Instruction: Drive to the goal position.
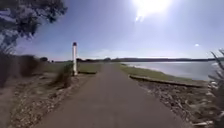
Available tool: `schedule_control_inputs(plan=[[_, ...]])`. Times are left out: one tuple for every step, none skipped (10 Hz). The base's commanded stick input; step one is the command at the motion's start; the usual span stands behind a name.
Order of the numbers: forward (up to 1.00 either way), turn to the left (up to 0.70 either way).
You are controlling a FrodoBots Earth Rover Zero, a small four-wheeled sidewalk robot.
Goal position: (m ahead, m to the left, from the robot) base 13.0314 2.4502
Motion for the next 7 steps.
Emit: schedule_control_inputs(plan=[[0.70, 0.00], [0.70, 0.00], [0.70, 0.00], [0.70, 0.00], [0.70, 0.00], [0.70, 0.00], [0.70, 0.00]])
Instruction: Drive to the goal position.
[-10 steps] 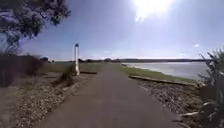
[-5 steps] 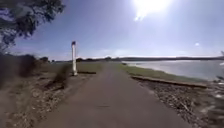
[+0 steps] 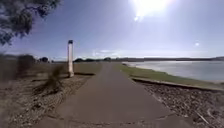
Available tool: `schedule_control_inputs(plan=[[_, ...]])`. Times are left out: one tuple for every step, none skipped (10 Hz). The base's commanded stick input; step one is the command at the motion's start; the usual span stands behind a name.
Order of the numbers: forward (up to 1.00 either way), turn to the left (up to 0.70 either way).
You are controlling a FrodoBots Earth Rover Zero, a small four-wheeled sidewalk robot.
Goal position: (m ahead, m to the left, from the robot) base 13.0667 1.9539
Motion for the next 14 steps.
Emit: schedule_control_inputs(plan=[[0.70, 0.00], [0.70, 0.00], [0.70, 0.00], [0.70, 0.00], [0.70, 0.00], [0.70, 0.00], [0.70, 0.00], [0.70, 0.00], [0.70, 0.00], [0.70, 0.00], [0.70, 0.00], [0.70, 0.00], [0.70, 0.00], [0.70, 0.00]])
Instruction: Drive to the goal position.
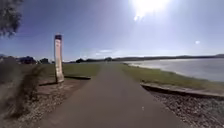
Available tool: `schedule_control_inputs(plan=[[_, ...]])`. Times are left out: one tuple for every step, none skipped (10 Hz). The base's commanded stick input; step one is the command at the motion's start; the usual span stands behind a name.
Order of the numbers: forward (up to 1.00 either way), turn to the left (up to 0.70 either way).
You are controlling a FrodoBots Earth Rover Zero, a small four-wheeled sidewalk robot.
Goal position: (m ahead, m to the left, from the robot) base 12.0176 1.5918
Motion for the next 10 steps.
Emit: schedule_control_inputs(plan=[[0.70, 0.00], [0.70, 0.00], [0.70, 0.00], [0.70, 0.00], [0.70, 0.00], [0.70, 0.00], [0.70, 0.00], [0.70, 0.00], [0.70, 0.00], [0.70, 0.00]])
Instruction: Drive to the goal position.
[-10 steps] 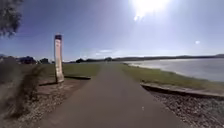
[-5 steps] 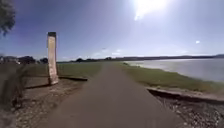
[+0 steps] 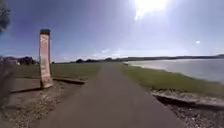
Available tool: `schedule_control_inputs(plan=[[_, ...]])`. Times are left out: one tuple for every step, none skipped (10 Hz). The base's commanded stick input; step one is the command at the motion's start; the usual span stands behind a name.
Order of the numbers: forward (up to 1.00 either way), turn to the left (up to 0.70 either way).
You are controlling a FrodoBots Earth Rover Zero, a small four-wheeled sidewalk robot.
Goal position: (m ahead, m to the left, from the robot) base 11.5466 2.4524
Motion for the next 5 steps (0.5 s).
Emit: schedule_control_inputs(plan=[[0.70, 0.00], [0.70, 0.00], [0.70, 0.00], [0.70, 0.00], [0.70, 0.00]])
